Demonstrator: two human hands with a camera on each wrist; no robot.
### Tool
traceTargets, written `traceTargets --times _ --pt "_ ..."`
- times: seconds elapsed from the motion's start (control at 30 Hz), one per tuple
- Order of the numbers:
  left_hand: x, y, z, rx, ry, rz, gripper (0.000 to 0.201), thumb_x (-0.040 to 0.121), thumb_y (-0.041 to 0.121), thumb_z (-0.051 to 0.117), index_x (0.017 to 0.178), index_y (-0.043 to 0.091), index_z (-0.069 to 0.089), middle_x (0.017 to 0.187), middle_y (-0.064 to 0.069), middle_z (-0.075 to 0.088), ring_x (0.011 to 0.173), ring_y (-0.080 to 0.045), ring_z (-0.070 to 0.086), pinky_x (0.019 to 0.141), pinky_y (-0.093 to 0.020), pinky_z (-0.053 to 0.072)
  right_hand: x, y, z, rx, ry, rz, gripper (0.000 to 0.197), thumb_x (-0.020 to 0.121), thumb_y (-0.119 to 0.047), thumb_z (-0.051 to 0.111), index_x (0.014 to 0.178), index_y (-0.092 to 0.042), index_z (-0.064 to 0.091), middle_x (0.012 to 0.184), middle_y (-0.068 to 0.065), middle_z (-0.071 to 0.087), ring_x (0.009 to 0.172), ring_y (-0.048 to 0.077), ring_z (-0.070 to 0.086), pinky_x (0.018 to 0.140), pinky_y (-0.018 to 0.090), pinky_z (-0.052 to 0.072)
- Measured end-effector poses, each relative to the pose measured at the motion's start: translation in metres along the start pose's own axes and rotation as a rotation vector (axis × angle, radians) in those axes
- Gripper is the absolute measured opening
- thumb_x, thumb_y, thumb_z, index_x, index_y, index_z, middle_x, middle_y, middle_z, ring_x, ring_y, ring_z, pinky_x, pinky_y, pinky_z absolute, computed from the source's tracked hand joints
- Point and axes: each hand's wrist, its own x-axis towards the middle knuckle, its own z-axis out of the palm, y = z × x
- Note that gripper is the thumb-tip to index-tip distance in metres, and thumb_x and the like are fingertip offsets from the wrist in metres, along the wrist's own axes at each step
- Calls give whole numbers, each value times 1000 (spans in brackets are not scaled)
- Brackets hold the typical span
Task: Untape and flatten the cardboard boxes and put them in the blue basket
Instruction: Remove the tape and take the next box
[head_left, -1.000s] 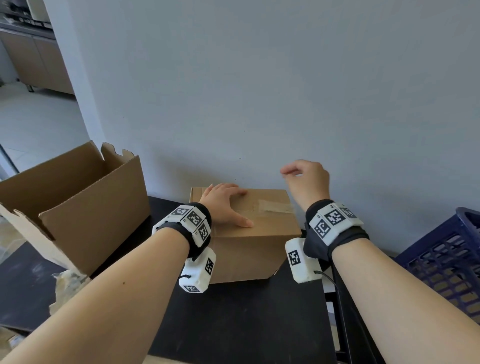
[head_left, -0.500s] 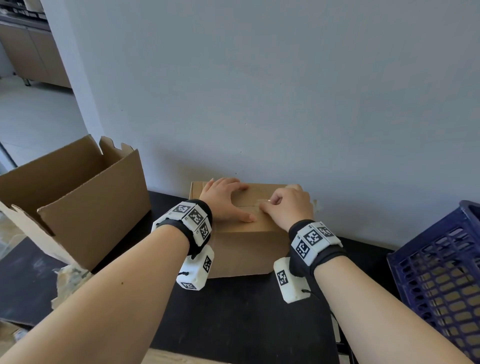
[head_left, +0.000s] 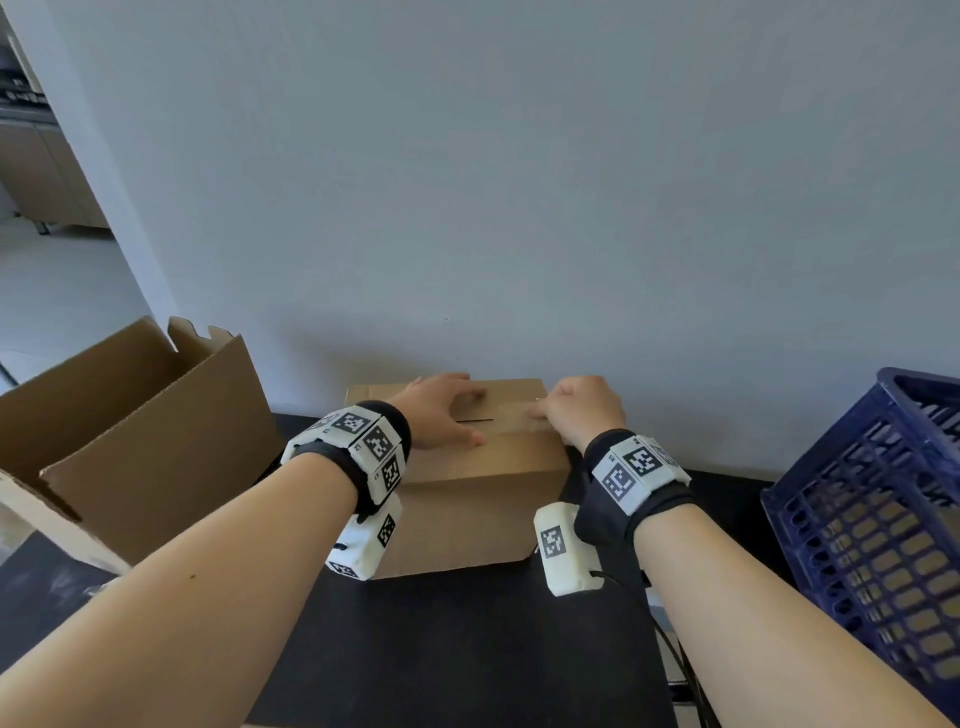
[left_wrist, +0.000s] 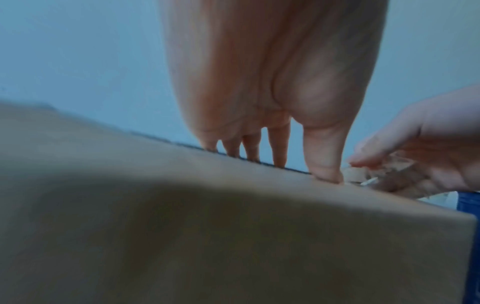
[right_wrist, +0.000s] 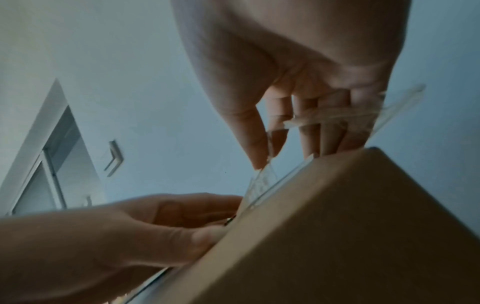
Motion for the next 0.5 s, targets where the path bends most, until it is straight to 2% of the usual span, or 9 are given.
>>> traceTargets --times 0.1,0.2,0.27,0.33,0.4,0.43,0.47,0.5 --pt "3 14 15 84 -10 -48 89 76 66 60 148 35 19 158 6 12 146 -14 7 118 -47 -4 0 1 0 82 -52 18 29 68 -18 72 47 -17 52 53 -5 63 66 23 59 73 33 53" --pt "8 21 23 143 -46 -54 105 64 76 61 148 40 10 159 9 5 147 -14 -3 115 -53 -9 3 8 -1 159 -76 23 23 65 -20 73 52 -18 53 66 6 70 78 29 68 82 43 56" --pt "11 21 21 140 -66 -57 108 62 77 62 148 40 9 158 10 5 147 -14 -4 115 -54 -9 5 16 -7 334 -80 90 23 69 -17 73 59 -15 53 66 8 67 73 29 69 79 46 56" --pt "13 20 20 134 -57 -62 109 60 77 64 148 41 11 158 10 8 146 -14 -3 115 -55 -9 9 28 -16 569 -150 244 18 82 -9 66 68 -10 55 65 8 66 57 23 67 67 37 55" --pt "15 21 23 134 -30 -58 108 60 76 65 147 41 12 157 10 12 146 -14 -1 115 -54 -9 7 38 -22 695 -220 346 10 89 -7 59 79 -2 58 58 6 66 43 17 63 59 29 47" --pt "15 22 24 131 -22 -55 108 60 76 65 147 41 13 156 10 13 146 -14 0 115 -54 -9 8 43 -22 635 -209 349 10 87 -9 62 85 0 61 58 7 66 43 19 61 54 27 43" --pt "16 23 24 126 -20 -54 110 58 77 65 147 41 13 156 10 13 146 -14 1 115 -54 -10 12 51 -20 532 -170 320 15 82 -13 68 87 1 64 63 10 67 49 22 61 52 28 42" --pt "15 22 24 119 -22 -56 114 53 81 65 147 42 14 156 9 14 146 -14 2 115 -53 -9 15 55 -18 405 -122 254 20 76 -16 74 86 -1 67 72 12 70 60 25 63 56 31 46"
